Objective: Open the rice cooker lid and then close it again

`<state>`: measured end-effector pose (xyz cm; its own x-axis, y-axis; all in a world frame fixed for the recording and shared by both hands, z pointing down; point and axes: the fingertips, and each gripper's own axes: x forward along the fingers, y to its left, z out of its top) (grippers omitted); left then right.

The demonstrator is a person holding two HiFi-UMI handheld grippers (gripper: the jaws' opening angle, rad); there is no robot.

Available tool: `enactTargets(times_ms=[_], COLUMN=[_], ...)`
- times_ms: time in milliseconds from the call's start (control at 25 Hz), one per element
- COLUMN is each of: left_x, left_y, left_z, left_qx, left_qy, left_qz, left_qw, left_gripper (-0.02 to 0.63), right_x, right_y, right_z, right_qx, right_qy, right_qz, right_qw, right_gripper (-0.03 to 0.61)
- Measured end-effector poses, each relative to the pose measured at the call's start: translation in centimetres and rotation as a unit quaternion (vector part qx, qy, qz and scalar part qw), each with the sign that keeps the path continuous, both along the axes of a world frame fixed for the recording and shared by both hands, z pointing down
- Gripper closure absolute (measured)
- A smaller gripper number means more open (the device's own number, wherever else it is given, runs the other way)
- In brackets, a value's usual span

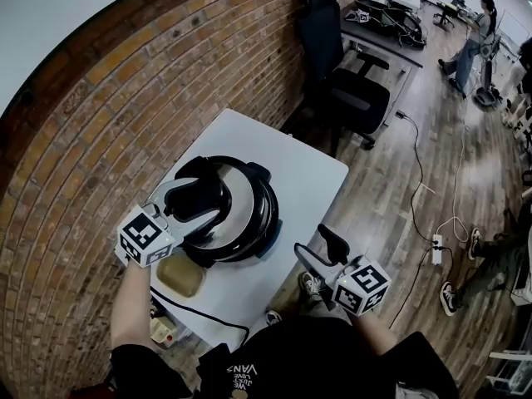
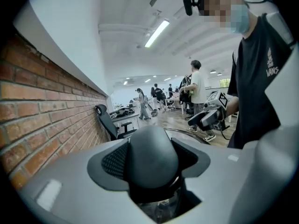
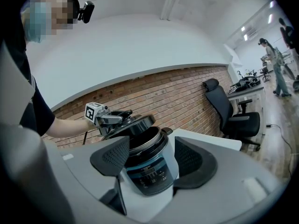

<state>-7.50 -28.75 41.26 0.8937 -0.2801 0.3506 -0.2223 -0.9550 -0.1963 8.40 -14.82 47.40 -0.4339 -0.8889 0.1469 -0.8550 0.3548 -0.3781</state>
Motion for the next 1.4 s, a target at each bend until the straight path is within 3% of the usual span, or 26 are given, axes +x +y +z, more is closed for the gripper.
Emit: enactTargets(times_ms=[280,480,680,880,1400], left_x=[-4.0,-8.2,-13.3,-17.7,-25.3], left_y=[0.9,2.2,4.1,6.1,11.5], left_z=[-2.3,-3.2,-3.4,-2.2,2.8], left_qx=[0.001,-0.019,-0.033,-0.041,-0.069], left_qy=[0.053,0.116,0.150,0.175,0.234], left_qz=[-0.075,-0.151,-0.243,-0.306,-0.439], left_qw=[0.9958,0.9814,0.9579,0.9349,0.8650], left_gripper=[0.330,0.330,0.331,0.331,0.331], right_x=[-1.6,-2.9,-4.3,-6.0,-9.1], right_y=[0.1,0.3,0.1,-0.4,-1.6], right_z=[-0.6,-1.1,-1.5,-1.7,-2.1], right_qx=[0.013,0.019,0.026,0.027,0.031], right_qy=[-0.004,-0.005,-0.005,-0.004,-0.006], right_qz=[-0.020,-0.039,-0.063,-0.084,-0.127], right_qw=[1.000,0.999,0.998,0.996,0.991], right_gripper=[0.285,0.285,0.285,0.285,0.285])
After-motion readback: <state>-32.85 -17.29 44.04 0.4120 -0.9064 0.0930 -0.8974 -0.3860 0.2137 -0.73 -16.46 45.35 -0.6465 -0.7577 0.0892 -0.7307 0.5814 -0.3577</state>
